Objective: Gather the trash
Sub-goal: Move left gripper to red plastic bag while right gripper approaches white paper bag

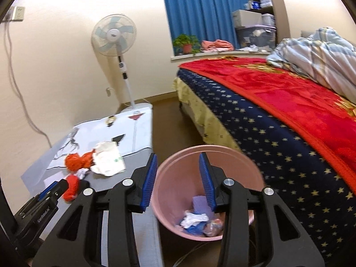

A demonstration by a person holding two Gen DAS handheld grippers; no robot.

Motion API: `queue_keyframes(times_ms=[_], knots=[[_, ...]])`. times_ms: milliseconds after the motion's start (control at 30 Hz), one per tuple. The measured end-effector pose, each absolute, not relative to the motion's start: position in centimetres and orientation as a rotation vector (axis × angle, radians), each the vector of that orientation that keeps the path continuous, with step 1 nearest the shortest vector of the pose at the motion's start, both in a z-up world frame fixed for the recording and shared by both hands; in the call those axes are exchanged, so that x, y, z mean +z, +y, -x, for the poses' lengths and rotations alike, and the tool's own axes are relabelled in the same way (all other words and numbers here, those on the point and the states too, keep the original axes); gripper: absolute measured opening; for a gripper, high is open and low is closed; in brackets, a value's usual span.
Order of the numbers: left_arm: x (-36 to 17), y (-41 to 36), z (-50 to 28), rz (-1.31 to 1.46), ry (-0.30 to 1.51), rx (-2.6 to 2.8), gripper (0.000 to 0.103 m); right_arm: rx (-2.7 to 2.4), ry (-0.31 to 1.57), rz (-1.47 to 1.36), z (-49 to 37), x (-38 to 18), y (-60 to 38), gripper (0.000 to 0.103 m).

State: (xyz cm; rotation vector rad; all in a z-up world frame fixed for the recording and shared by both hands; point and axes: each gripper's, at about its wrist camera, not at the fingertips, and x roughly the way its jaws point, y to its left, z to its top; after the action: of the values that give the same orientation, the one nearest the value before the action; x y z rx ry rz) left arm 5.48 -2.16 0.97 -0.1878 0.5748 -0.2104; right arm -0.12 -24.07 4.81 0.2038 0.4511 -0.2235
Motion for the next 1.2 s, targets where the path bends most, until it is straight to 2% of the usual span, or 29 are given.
queue_keyframes(times_ms=[100, 167, 433, 667, 700, 800, 933, 1000, 1067, 1100, 1200], knots=[[0.5, -0.2, -5.5, 0.193, 0.58, -0.17, 0.026, -0.2, 0.44, -0.19, -0.6, 4.4, -22.3, 0.02], [0.1, 1.4, -5.8, 0.203, 0.588, -0.137, 0.026, -0.172, 0.452, -0.193, -1.5, 4.0, -21.3, 0.017], [-1.4, 5.0, -7.2, 0.262, 0.613, -0.032, 0.026, -0.074, 0.501, -0.22, -4.8, 1.8, -18.2, 0.017], [-2.4, 4.2, -9.0, 0.259, 0.63, -0.053, 0.026, -0.028, 0.534, -0.226, -7.1, 0.4, -17.5, 0.017], [-2.7, 3.9, -9.5, 0.247, 0.638, -0.055, 0.028, -0.026, 0.537, -0.228, -7.4, 0.2, -17.6, 0.017], [-3.4, 3.5, -10.4, 0.246, 0.658, -0.051, 0.046, -0.019, 0.553, -0.239, -8.5, -0.4, -18.0, 0.017], [-4.6, 3.6, -11.9, 0.285, 0.706, -0.023, 0.065, -0.001, 0.587, -0.265, -10.0, -1.3, -18.7, 0.018], [-5.0, 3.4, -12.5, 0.279, 0.726, -0.01, 0.068, 0.007, 0.604, -0.272, -10.9, -1.9, -18.8, 0.021], [-5.4, 3.2, -13.0, 0.268, 0.749, -0.009, 0.071, 0.023, 0.62, -0.274, -11.8, -2.4, -18.6, 0.028], [-5.6, 3.0, -13.3, 0.257, 0.765, -0.006, 0.072, 0.029, 0.625, -0.271, -12.2, -2.6, -18.5, 0.035], [-6.1, 3.5, -13.8, 0.262, 0.788, 0.016, 0.072, 0.051, 0.65, -0.271, -13.8, -3.3, -18.1, 0.04]])
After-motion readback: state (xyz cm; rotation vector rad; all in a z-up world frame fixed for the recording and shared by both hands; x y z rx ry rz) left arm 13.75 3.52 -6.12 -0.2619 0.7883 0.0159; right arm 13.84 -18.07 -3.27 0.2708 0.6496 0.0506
